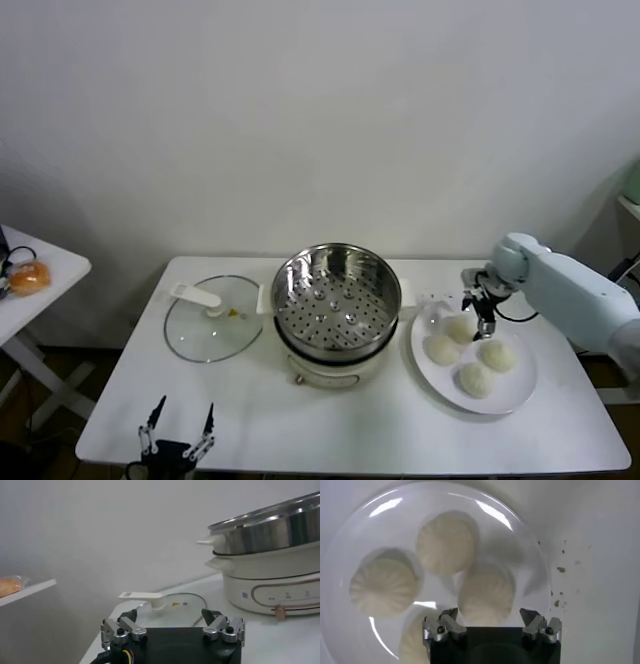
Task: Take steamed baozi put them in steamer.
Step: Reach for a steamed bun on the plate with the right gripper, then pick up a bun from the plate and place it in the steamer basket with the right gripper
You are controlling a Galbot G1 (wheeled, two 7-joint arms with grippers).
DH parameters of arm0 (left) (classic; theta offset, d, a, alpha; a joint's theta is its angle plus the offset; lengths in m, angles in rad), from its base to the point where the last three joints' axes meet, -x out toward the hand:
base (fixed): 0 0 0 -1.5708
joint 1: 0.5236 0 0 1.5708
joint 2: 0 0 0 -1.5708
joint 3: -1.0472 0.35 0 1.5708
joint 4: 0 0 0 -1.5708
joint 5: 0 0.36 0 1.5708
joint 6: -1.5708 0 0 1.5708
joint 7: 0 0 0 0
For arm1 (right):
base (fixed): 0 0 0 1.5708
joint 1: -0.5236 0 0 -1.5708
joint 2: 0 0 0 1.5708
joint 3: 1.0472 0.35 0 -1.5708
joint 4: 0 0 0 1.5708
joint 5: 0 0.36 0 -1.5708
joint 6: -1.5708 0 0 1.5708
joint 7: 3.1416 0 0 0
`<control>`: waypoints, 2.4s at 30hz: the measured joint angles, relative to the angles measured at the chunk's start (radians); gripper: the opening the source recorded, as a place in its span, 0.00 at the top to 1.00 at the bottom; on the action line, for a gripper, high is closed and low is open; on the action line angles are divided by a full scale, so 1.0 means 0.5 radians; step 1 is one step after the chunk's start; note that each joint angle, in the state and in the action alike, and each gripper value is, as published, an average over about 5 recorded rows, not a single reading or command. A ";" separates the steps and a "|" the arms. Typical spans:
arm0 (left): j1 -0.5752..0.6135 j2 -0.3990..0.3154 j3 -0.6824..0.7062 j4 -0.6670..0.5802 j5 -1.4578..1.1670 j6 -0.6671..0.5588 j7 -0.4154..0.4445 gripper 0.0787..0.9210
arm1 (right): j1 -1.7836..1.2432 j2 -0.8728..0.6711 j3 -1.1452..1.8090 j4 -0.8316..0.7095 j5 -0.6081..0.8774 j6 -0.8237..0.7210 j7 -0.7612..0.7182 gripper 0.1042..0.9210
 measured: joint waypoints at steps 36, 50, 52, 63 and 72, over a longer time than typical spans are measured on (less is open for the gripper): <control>0.024 0.000 -0.005 0.012 0.094 -0.033 -0.017 0.12 | 0.833 -0.084 -0.600 0.394 0.497 0.269 -0.150 0.29; 0.032 0.000 -0.001 -0.008 0.117 -0.045 -0.019 0.12 | 1.383 0.248 -0.951 0.705 0.687 0.588 -0.094 0.29; 0.029 0.000 0.001 -0.009 0.119 -0.043 -0.018 0.12 | 1.401 0.327 -0.978 0.709 0.666 0.645 -0.073 0.29; 0.004 0.000 0.003 0.006 0.123 -0.045 -0.016 0.12 | 1.294 0.780 -1.040 0.402 0.408 1.054 0.017 0.29; -0.011 0.000 -0.008 0.038 0.124 -0.056 -0.018 0.12 | 1.093 1.027 -0.986 0.043 0.138 1.399 0.051 0.29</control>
